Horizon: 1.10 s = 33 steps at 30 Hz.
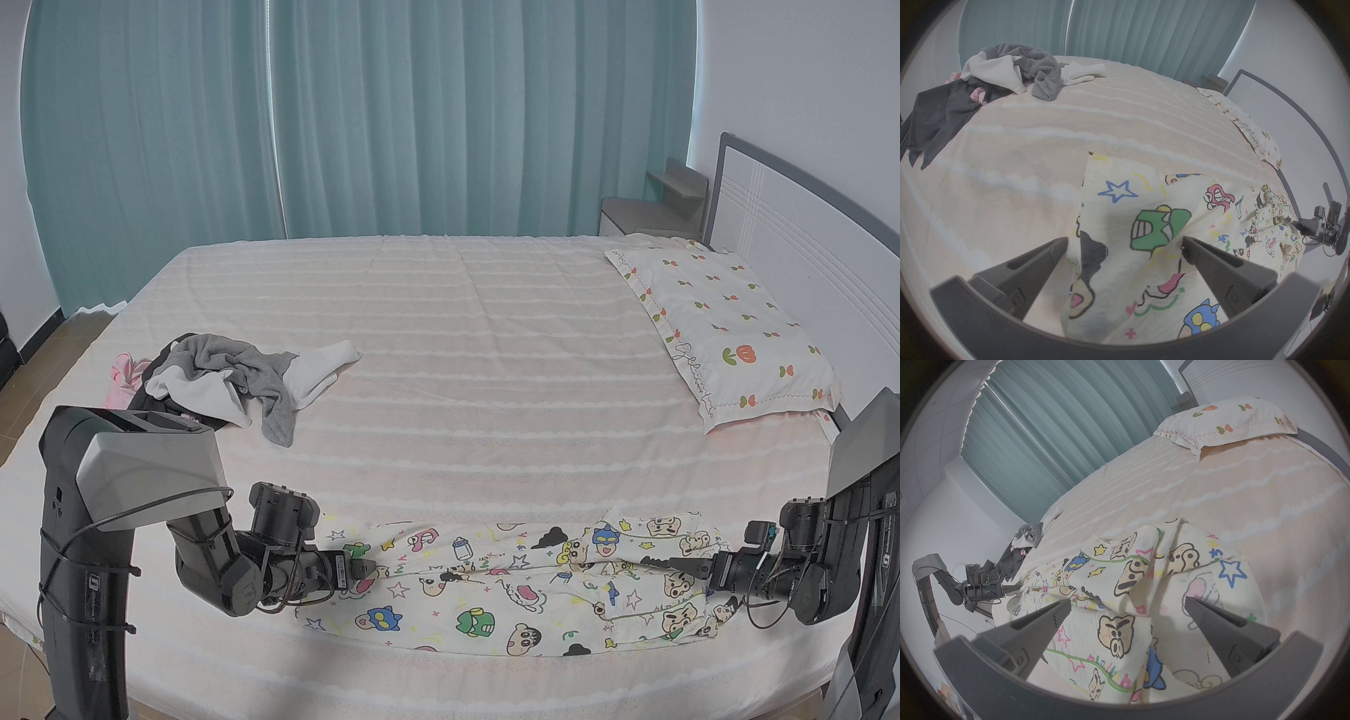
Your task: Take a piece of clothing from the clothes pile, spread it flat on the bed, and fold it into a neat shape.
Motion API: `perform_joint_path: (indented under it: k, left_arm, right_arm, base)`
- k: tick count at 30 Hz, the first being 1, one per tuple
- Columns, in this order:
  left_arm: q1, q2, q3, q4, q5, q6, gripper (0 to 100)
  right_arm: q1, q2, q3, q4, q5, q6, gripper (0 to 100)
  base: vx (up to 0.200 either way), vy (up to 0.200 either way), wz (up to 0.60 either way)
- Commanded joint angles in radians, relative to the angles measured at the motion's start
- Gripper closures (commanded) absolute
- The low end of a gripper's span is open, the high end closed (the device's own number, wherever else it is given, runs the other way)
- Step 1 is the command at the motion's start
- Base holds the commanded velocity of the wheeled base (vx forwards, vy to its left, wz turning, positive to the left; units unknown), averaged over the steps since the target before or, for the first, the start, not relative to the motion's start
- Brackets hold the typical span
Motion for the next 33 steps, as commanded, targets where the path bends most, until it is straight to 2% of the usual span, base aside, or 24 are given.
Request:
perform_joint_path:
  k: [1, 8, 9, 22, 33]
  left_arm:
    - [-0.003, 0.013, -0.018, 0.028, 0.0, 0.004, 0]
    - [-0.023, 0.013, -0.078, 0.106, -0.003, 0.008, 0]
    - [-0.032, 0.013, -0.087, 0.127, -0.003, 0.008, 100]
    - [-0.018, -0.027, -0.076, 0.126, 0.005, -0.001, 100]
    - [0.049, -0.112, -0.062, 0.14, 0.008, -0.009, 100]
  right_arm:
    - [-0.001, 0.002, 0.0, -0.018, 0.0, 0.0, 0]
    - [-0.002, 0.002, -0.001, -0.018, -0.001, 0.0, 0]
    - [-0.004, 0.002, -0.003, -0.018, -0.001, 0.0, 0]
    - [-0.01, 0.0, -0.006, -0.018, 0.002, 0.0, 0]
    - [-0.042, -0.027, -0.012, -0.018, 0.013, 0.014, 0]
  base:
    - [0.0, 0.0, 0.0]
    - [0.0, 0.0, 0.0]
    - [0.0, 0.0, 0.0]
    - [0.0, 0.0, 0.0]
    - [0.0, 0.0, 0.0]
